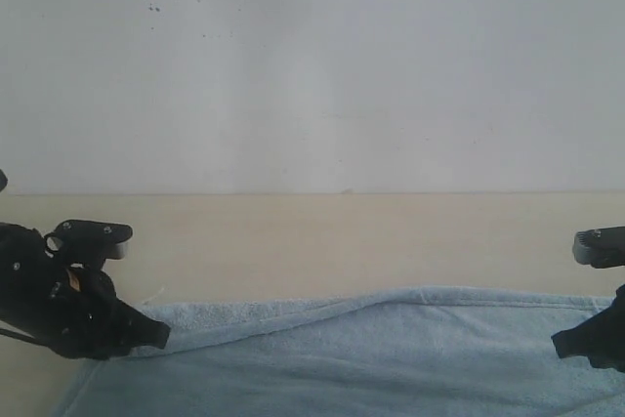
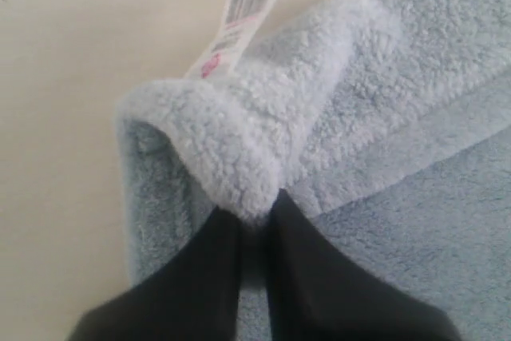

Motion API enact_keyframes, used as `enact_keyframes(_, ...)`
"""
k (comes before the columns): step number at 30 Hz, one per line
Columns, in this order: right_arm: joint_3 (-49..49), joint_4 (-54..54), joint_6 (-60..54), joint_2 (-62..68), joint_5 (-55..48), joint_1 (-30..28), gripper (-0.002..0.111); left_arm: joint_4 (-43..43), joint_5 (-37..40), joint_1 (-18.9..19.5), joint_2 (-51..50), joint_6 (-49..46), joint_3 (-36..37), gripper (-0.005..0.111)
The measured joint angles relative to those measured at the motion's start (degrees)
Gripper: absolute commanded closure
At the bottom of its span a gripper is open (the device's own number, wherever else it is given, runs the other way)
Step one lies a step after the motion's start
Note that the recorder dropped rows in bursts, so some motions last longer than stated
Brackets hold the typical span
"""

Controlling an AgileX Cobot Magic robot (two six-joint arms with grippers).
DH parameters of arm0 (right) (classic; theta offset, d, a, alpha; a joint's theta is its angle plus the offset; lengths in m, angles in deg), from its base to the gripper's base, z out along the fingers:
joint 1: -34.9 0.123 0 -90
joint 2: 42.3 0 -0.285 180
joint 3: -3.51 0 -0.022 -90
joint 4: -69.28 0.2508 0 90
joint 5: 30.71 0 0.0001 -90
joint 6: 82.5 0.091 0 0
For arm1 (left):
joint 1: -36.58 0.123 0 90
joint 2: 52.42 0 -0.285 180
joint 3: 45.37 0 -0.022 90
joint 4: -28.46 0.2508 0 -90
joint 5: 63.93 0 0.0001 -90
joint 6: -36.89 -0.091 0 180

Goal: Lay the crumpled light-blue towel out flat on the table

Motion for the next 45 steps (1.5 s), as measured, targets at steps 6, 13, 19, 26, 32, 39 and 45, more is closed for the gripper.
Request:
enact_keyframes(6,0.0,0.0,0.0,0.0,0.0,0.0,0.108,-0.3,1.0,0.0,0.6,0.0,0.0,0.103)
enact_keyframes(13,0.0,0.0,0.0,0.0,0.0,0.0,0.108,-0.3,3.3,0.0,3.2,0.0,0.0,0.103)
enact_keyframes(19,0.0,0.1,0.0,0.0,0.0,0.0,0.108,-1.0,4.5,0.0,5.8,0.0,-5.0,0.103)
enact_keyframes(26,0.0,0.8,0.0,0.0,-3.6,0.0,0.108,-4.5,5.2,0.4,-2.3,0.2,-23.2,0.054)
enact_keyframes(32,0.0,1.2,0.0,-3.5,-7.3,0.0,0.108,-6.4,19.4,2.4,-13.2,0.8,-38.2,0.039)
enact_keyframes(39,0.0,1.6,0.1,-8.5,-10.1,0.0,0.108,-6.4,21.4,2.4,-6.9,-3.2,-23.2,0.039)
enact_keyframes(45,0.0,1.6,0.8,-9.4,-12.4,0.0,0.108,-4.7,19.5,2.4,0.6,-5.4,-13.7,0.041)
